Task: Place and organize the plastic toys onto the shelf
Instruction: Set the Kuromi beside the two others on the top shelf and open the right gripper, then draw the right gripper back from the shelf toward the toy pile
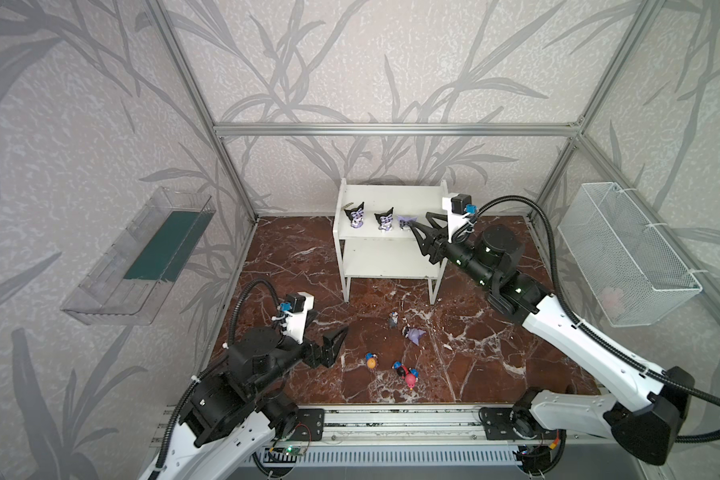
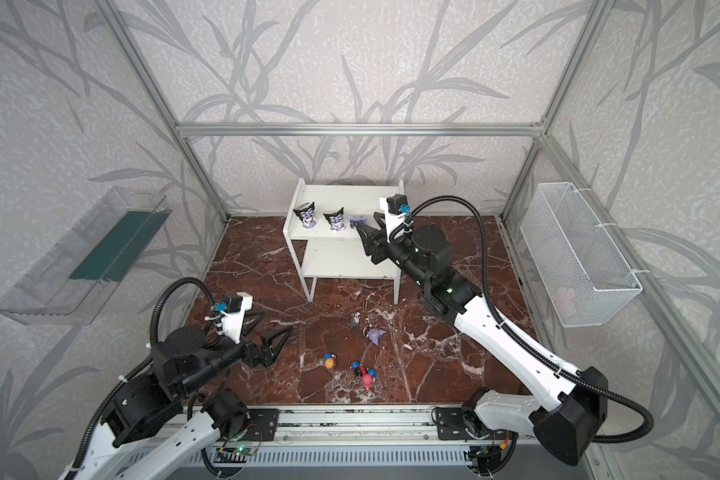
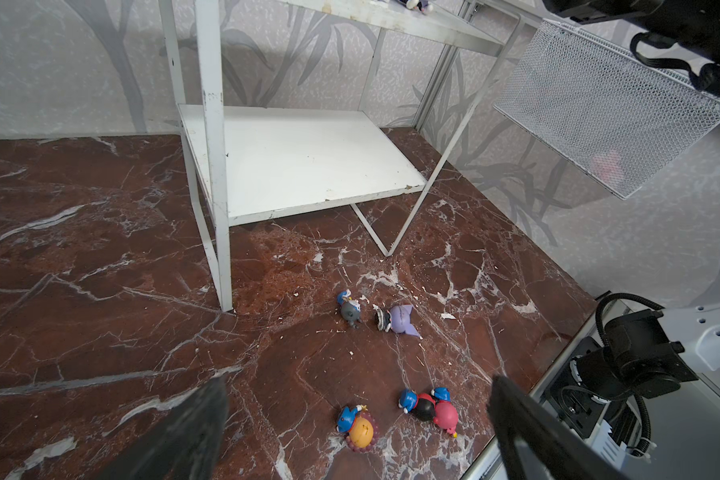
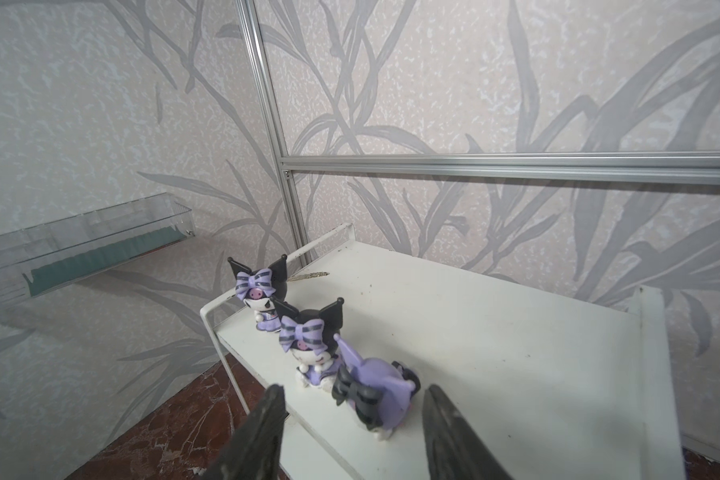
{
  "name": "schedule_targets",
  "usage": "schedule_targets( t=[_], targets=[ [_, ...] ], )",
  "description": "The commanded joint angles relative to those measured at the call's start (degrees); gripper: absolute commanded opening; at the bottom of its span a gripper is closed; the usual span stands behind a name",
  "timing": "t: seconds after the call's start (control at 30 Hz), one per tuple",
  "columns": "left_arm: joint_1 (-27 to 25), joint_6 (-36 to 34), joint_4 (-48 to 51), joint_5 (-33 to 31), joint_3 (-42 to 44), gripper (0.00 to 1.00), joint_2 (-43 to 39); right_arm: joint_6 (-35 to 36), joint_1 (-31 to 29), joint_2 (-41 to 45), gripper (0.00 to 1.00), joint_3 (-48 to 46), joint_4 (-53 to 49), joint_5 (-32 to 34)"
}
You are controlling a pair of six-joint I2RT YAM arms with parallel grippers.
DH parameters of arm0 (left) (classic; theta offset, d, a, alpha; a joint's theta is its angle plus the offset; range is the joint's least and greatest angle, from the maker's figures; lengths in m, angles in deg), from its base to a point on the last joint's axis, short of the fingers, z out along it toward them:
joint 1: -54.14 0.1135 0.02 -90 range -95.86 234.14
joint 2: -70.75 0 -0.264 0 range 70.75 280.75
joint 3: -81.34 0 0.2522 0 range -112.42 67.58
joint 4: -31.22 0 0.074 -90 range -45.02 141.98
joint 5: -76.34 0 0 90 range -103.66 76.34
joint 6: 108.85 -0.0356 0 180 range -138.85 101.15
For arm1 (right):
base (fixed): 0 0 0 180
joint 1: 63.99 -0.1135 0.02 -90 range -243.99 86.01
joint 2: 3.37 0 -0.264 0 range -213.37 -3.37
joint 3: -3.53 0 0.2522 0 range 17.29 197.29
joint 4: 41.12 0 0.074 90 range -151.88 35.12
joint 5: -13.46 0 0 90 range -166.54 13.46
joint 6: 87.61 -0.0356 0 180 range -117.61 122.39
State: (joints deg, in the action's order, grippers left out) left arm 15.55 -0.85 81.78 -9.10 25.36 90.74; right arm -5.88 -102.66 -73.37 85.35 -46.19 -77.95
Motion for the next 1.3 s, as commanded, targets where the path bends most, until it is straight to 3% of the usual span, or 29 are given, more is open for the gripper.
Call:
schedule_targets(
  t=[0.0,0.17,0.27,0.6,0.97,1.27],
  targets=[
    [-0.1,-0.2,-0.5,0.3,0.6,0.99,-0.4,2.3,0.1,0.9,0.46,4.2,-6.3,-1.9],
    [-0.1,-0.2,-0.8,0.6,0.6,0.99,0.2,0.7,-0.4,-1.9,0.3,10.3,-12.8,-8.6],
    [-0.1,-0.2,-0.7,0.6,0.6,0.99,0.0,1.3,-2.7,-3.6,0.26,11.6,-14.0,-7.5],
    [-0.1,0.0,-0.3,0.6,0.6,0.99,-1.0,1.5,-6.5,-8.6,0.25,13.5,-14.0,-4.8],
    [-0.1,0.0,-0.2,0.7,0.6,0.99,-1.5,3.5,-10.9,-12.8,0.24,14.7,-14.5,6.6],
    [-0.1,0.0,-0.1,0.6,0.6,0.99,-2.1,3.7,-11.7,-13.9,0.24,13.8,-12.1,11.8]
  ],
)
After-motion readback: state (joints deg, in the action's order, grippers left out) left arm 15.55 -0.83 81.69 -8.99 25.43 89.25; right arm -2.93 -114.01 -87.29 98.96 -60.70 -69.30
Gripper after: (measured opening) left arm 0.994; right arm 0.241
